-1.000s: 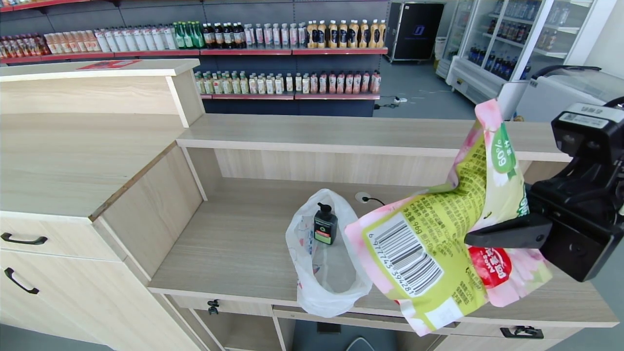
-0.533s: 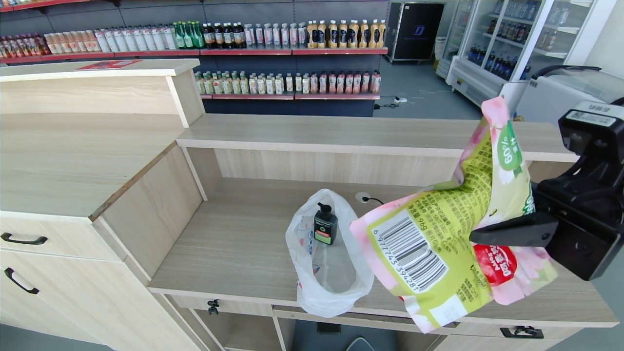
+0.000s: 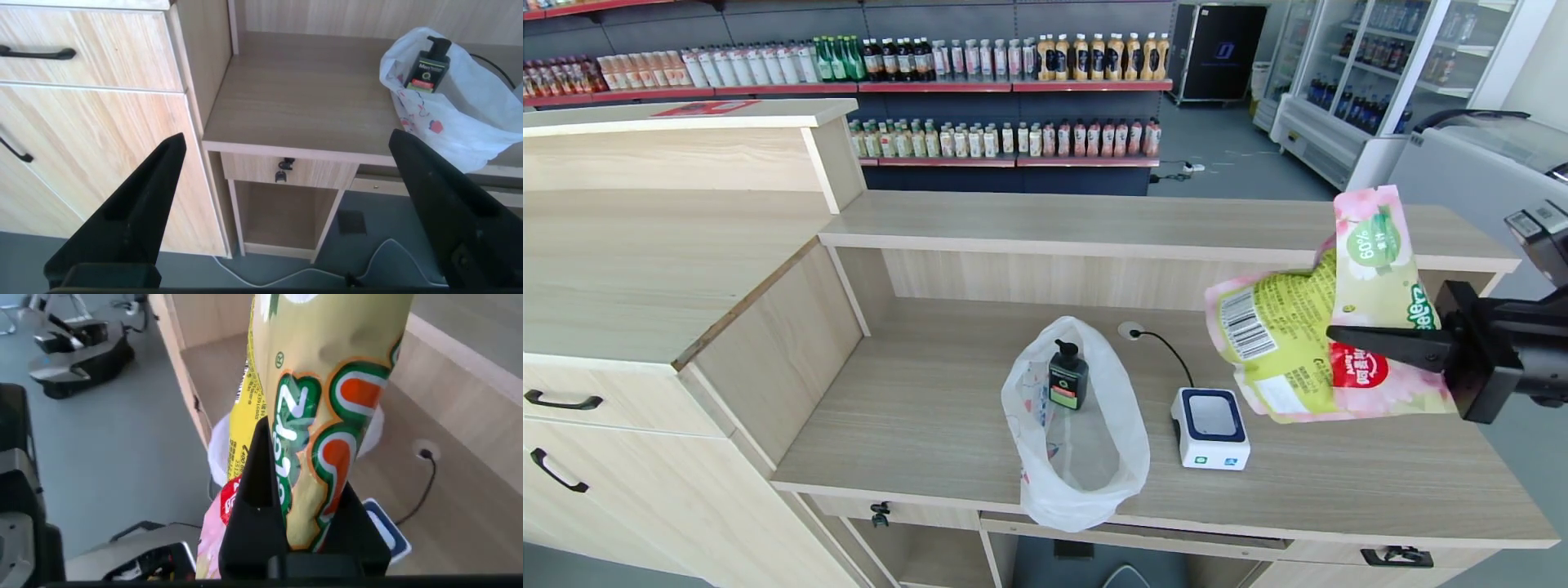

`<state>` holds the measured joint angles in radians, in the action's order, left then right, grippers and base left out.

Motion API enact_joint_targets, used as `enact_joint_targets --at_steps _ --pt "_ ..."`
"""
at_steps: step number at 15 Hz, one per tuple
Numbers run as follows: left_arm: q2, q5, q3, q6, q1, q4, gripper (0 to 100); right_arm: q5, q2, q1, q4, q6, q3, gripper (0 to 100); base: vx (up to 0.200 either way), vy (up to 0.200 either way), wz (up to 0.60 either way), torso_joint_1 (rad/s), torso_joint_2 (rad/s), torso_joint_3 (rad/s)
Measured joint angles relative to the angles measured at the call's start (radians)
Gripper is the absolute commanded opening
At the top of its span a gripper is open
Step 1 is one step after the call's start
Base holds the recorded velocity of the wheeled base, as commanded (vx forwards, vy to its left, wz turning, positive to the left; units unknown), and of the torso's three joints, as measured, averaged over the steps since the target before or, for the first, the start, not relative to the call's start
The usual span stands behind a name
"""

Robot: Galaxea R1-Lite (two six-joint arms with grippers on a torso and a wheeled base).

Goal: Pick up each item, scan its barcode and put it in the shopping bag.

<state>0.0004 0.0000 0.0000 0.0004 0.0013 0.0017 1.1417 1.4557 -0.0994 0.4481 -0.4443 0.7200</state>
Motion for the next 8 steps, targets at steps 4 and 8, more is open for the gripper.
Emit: enact_joint_targets --at_steps 4,8 --pt "0.0 0.0 0.0 0.0 0.0 0.0 100 -0.081 -0.018 -0.253 -0.304 -0.563 -0.011 0 0.0 0.0 0.0 0.0 0.0 0.0" --pt "0.0 0.0 0.0 0.0 0.0 0.0 100 -0.095 -0.011 -0.425 -0.419 -0.991 0.006 0 0.0 0.0 0.0 0.0 0.0 0.0"
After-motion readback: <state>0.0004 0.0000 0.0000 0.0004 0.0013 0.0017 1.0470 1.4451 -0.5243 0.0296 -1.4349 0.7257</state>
